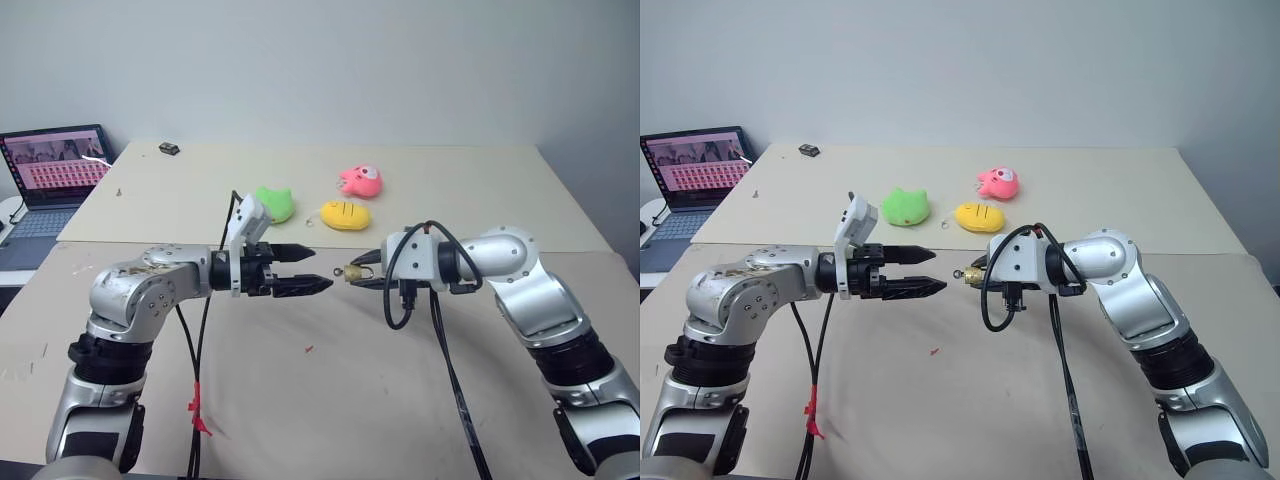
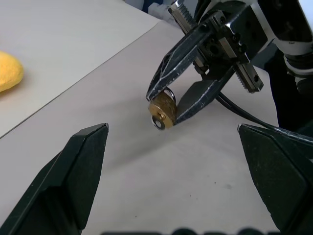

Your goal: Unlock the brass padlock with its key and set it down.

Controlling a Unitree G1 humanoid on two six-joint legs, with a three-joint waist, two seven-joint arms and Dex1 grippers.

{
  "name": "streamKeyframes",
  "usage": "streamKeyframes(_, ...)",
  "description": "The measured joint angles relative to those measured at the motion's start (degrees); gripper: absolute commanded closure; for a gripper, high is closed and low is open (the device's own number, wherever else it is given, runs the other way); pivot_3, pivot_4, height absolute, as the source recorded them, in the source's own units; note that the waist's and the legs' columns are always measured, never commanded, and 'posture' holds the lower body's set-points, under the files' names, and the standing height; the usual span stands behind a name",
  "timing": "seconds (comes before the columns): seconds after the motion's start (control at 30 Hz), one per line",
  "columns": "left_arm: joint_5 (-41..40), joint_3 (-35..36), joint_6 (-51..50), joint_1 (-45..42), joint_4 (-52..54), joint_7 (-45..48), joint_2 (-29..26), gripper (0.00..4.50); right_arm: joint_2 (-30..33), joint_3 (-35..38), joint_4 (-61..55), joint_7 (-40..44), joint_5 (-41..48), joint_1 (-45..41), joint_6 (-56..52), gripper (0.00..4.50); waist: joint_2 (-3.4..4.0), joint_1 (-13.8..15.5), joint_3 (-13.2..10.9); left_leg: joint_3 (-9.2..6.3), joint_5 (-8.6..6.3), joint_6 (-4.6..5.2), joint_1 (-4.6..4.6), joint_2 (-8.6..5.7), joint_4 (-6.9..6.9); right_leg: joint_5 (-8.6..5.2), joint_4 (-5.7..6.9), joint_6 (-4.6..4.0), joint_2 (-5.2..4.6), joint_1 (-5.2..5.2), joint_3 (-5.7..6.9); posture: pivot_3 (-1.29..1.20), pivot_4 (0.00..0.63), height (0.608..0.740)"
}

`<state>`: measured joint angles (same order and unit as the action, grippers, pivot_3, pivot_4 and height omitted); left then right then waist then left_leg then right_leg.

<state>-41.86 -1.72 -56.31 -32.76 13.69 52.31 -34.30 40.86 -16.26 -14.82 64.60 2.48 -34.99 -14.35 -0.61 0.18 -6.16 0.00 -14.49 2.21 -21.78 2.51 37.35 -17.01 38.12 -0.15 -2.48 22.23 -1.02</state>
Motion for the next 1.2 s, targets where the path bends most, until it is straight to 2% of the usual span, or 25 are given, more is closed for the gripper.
streamKeyframes(0.2,0.0,-0.7,-0.3,0.0,-0.4,-1.3,0.8,0.00,0.1,0.0,-1.7,-0.5,0.2,0.0,-1.0,3.60,0.00,0.0,0.0,0.00,0.00,0.00,0.00,-0.01,0.00,0.00,-0.01,0.00,-0.01,0.00,0.00,0.00,0.150,0.657)
streamKeyframes(0.27,0.4,-1.5,-0.2,0.0,-0.6,-1.5,0.8,0.51,0.1,0.0,-1.8,-0.5,0.6,0.0,-1.4,3.60,0.00,0.0,0.0,0.00,0.00,-0.01,0.01,-0.01,0.00,0.00,-0.01,-0.01,-0.01,0.00,0.00,0.00,0.150,0.657)
streamKeyframes(0.3,0.7,-1.9,-0.1,0.0,-0.6,-1.5,0.8,0.61,0.1,0.0,-1.9,-0.5,0.7,0.0,-1.5,3.60,0.00,0.0,0.0,0.00,0.01,-0.01,0.00,-0.01,0.00,0.00,-0.01,-0.01,-0.01,0.00,0.00,0.00,0.150,0.657)
streamKeyframes(0.43,1.4,-2.8,0.1,-0.3,-1.4,-2.0,2.3,2.04,0.2,0.3,-2.5,-0.6,1.1,-0.2,-2.5,3.60,0.00,0.1,0.0,0.00,0.01,-0.01,-0.01,-0.01,0.01,0.01,-0.01,-0.01,0.00,0.00,0.00,0.00,0.150,0.657)
streamKeyframes(1.03,2.8,-3.4,0.5,-2.5,-4.1,-4.3,5.9,2.04,1.5,1.6,-5.9,-1.0,2.0,-0.3,-6.1,3.60,0.00,0.2,0.0,-0.01,0.01,-0.02,-0.04,-0.02,0.01,0.02,-0.02,-0.03,-0.01,0.00,0.00,0.00,0.150,0.657)
streamKeyframes(1.13,2.8,-3.4,0.5,-2.5,-4.1,-4.3,6.1,2.73,1.6,1.6,-5.9,-1.1,2.3,-0.3,-6.2,3.60,0.00,0.2,0.0,-0.01,0.01,-0.02,-0.03,-0.02,0.01,0.02,-0.02,-0.03,-0.01,0.00,0.00,0.00,0.150,0.657)
streamKeyframes(1.2,2.6,-3.6,0.5,-2.5,-4.0,-3.8,6.2,3.48,1.7,1.6,-5.9,-1.2,2.3,-0.3,-6.3,3.60,0.01,0.2,0.0,-0.01,0.01,-0.02,-0.04,-0.02,0.01,0.02,-0.02,-0.03,-0.01,0.00,0.00,0.00,0.150,0.657)
